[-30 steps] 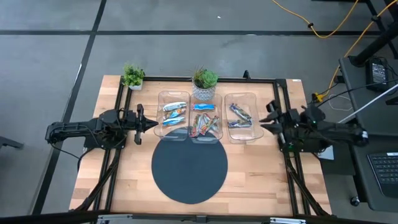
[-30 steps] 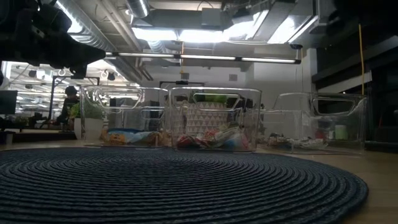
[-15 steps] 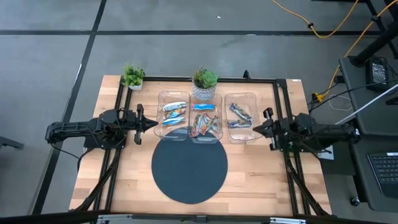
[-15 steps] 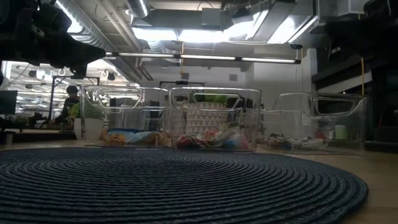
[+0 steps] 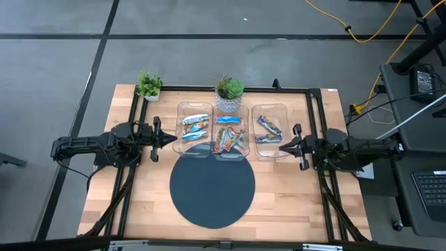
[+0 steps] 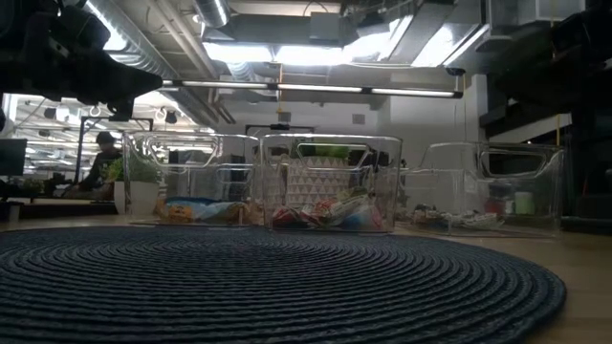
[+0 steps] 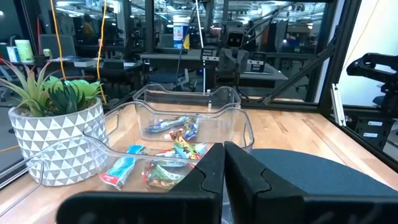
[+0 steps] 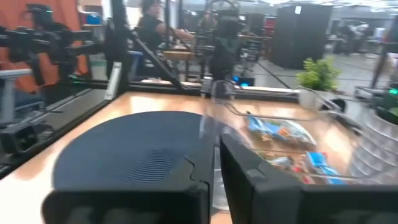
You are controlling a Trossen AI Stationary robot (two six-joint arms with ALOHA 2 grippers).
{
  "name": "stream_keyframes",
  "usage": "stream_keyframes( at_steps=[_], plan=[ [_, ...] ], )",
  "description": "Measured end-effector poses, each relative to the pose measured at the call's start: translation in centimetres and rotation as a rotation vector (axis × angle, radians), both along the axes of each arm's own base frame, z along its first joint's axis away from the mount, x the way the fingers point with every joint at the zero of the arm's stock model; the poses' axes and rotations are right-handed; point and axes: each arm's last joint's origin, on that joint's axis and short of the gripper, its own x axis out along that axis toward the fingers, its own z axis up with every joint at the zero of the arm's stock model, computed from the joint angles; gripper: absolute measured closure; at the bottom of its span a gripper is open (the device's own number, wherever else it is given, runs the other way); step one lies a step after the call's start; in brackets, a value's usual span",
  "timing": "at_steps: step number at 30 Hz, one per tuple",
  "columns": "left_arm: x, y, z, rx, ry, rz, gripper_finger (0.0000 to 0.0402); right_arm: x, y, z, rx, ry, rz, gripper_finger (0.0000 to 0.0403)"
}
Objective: Pick and place Granola Bars by type
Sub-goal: Return to Home Position
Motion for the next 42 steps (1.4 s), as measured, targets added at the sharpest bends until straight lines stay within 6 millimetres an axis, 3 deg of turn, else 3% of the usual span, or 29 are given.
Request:
stream_keyframes(
  at_steps=[42],
  plan=[
    [0.0,0.0,0.0,0.0,0.0,0.0,0.0395,0.0,0.15,-0.03,0.007,0.004,-0.005,0.0371]
  ],
)
